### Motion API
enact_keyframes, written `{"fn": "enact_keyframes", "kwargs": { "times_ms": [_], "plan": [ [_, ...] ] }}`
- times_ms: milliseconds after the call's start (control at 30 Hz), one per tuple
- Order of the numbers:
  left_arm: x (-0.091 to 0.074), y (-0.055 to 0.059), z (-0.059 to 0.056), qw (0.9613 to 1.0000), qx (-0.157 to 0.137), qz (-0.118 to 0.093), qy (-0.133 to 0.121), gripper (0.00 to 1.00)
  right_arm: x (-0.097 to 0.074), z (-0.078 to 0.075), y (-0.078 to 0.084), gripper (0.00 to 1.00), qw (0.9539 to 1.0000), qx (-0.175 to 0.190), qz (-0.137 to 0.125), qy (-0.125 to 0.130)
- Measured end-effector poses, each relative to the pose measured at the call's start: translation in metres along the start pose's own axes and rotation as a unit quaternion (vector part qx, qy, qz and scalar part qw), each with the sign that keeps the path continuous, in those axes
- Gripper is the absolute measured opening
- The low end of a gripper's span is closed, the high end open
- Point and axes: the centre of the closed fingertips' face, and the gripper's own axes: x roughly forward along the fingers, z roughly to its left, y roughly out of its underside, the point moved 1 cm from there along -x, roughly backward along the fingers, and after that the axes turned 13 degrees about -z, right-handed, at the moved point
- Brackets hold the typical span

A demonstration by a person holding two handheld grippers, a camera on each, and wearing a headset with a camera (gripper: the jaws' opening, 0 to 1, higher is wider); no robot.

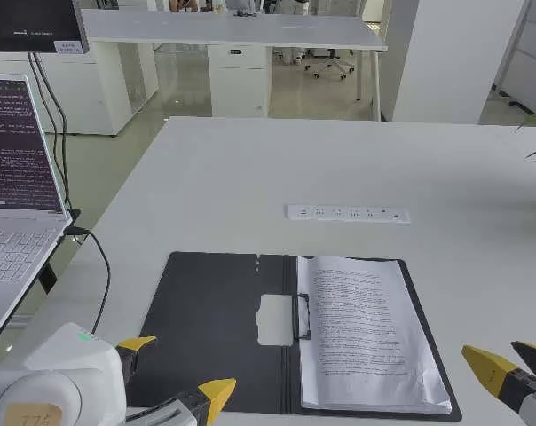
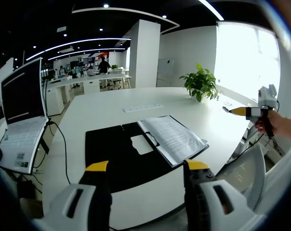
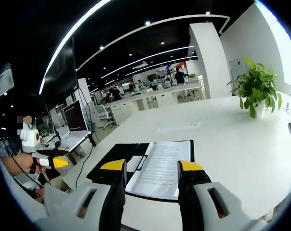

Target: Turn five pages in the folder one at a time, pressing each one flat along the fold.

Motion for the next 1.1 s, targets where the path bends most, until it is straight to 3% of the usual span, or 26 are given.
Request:
{"fn": "enact_keyframes", "kwargs": {
  "times_ms": [200, 433, 1100],
  "plan": [
    [-0.002, -0.005, 0.003, 1.0, -0.001, -0.005, -0.004, 0.62, 0.0, 0.0, -0.002, 0.48, 0.9998, -0.015, 0.011, -0.006],
    [-0.001, -0.008, 0.005, 1.0, 0.001, -0.007, -0.004, 0.61, 0.0, -0.001, -0.009, 0.48, 0.9996, -0.027, 0.006, -0.009],
    [0.005, 0.001, -0.002, 1.0, 0.004, 0.007, 0.005, 0.61, 0.0, -0.006, -0.003, 0.48, 0.9993, -0.031, 0.018, -0.01]
  ]
}}
